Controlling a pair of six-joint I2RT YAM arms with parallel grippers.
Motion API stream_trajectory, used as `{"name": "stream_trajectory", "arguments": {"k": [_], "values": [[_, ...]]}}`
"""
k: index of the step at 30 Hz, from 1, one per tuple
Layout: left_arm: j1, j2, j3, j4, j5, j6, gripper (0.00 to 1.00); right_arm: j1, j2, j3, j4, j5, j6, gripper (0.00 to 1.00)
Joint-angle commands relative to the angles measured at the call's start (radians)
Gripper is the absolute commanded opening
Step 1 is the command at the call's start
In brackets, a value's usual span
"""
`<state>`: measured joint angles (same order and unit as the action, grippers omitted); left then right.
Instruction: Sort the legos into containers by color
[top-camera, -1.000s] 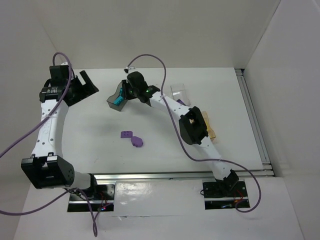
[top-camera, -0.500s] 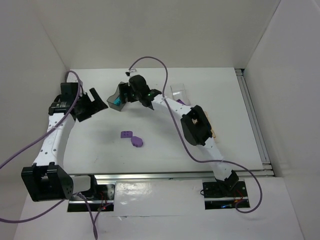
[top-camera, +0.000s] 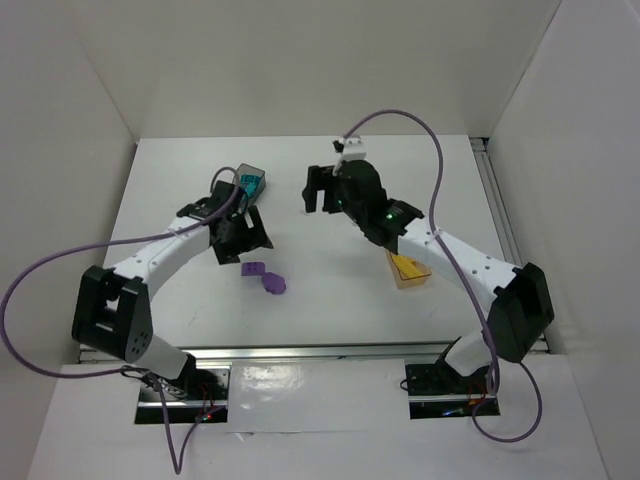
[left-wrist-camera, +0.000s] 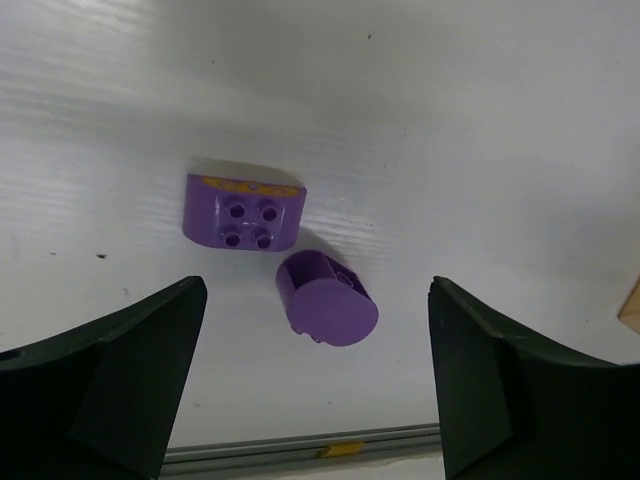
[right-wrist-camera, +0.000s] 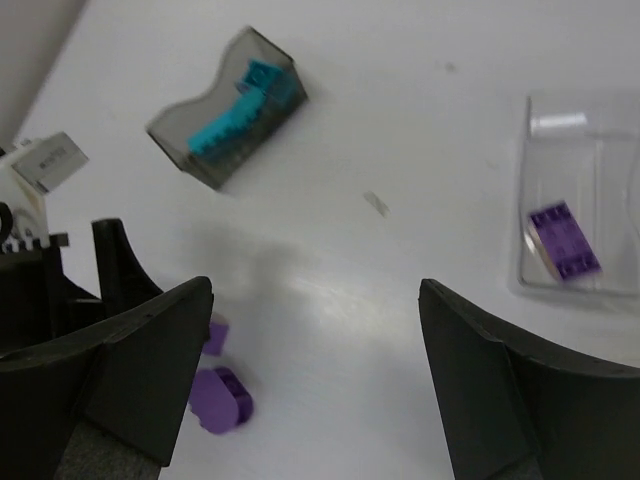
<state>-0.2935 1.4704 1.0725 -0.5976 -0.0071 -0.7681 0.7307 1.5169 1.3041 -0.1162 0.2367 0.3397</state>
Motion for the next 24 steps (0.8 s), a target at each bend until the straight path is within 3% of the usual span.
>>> {"name": "stream_trajectory", "arguments": {"k": [1, 5, 9, 15, 19, 20, 22, 23, 24], "values": [[-0.073, 0.066, -0.005, 0.003, -0.051, -0.167, 0.98, -0.016, -0.063, -0.118, -0.092, 0.039, 0.038, 0.91], [-0.173, 0.125, -0.005, -0.007, -0.085, -0.292, 1.00, -0.036, -0.129, -0.186, -0.125, 0.039, 0.038, 0.94], [-0.202, 0.169, -0.025, -0.016, -0.136, -0.420, 1.00, -0.045, -0.150, -0.197, -0.134, 0.029, 0.038, 0.94], [-0.214, 0.270, -0.014, -0.050, -0.122, -0.482, 0.94, -0.056, -0.199, -0.229, -0.157, 0.039, 0.027, 0.95], [-0.236, 0.301, 0.010, -0.050, -0.134, -0.505, 0.76, -0.077, -0.221, -0.249, -0.157, 0.039, 0.018, 0.95], [-0.236, 0.310, 0.010, -0.050, -0.134, -0.505, 0.61, -0.077, -0.221, -0.249, -0.166, 0.039, 0.018, 0.95], [-0.245, 0.311, 0.053, -0.066, -0.134, -0.491, 0.39, -0.088, -0.230, -0.249, -0.175, 0.052, 0.018, 0.95], [-0.263, 0.311, 0.076, -0.086, -0.169, -0.476, 0.32, -0.088, -0.239, -0.249, -0.175, 0.061, 0.018, 0.95], [-0.277, 0.311, 0.101, -0.114, -0.188, -0.467, 0.30, -0.097, -0.239, -0.249, -0.184, 0.061, 0.018, 0.95]]}}
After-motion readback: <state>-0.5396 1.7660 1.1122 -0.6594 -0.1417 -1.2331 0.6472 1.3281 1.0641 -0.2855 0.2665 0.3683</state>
